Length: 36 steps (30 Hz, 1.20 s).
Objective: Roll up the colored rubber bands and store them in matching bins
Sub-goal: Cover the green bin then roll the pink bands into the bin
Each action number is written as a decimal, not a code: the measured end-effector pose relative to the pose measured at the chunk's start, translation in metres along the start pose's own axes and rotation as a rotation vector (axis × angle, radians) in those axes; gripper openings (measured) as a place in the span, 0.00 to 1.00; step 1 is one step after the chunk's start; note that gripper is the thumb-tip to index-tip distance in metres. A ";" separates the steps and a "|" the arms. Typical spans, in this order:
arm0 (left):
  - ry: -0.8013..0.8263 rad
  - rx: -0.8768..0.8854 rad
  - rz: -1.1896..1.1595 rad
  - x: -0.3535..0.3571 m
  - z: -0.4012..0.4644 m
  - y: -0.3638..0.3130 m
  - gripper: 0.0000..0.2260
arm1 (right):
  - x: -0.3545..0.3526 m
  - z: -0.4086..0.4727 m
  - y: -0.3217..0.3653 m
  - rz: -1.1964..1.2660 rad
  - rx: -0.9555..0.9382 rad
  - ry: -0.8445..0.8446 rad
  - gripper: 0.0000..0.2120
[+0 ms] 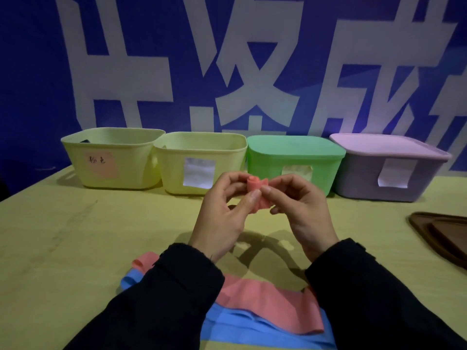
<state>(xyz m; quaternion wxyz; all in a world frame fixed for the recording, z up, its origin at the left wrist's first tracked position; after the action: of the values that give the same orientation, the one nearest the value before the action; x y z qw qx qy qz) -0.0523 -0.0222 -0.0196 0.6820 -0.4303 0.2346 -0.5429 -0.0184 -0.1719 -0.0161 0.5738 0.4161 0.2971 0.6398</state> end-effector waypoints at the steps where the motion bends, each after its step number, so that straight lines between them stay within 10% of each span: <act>1: 0.006 0.008 -0.003 0.000 0.001 0.001 0.09 | 0.000 0.000 0.001 -0.005 0.003 0.000 0.10; 12: 0.082 -0.007 0.035 0.000 0.003 0.008 0.14 | 0.001 0.000 0.001 -0.018 0.038 0.023 0.11; 21: 0.067 -0.254 -0.366 0.002 0.002 0.000 0.07 | 0.003 -0.003 0.005 -0.022 0.152 0.141 0.17; 36: -0.015 -0.144 0.086 -0.024 0.029 -0.028 0.07 | 0.012 0.023 0.037 -0.261 -0.072 0.147 0.08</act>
<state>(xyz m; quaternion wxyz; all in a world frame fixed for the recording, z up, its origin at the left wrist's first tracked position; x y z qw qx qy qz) -0.0522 0.0086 0.0156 0.6736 -0.4719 0.2861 -0.4917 -0.0159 -0.1689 0.0289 0.6435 0.3051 0.3666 0.5987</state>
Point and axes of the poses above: each hand's wrist, its own z-axis towards the middle knuckle, its own x-axis out of the palm, y = z × x, the point moved 3 cm from there along z, towards the middle knuckle, and after that the axes turned 14 degrees about -y, right-handed, at the moved point
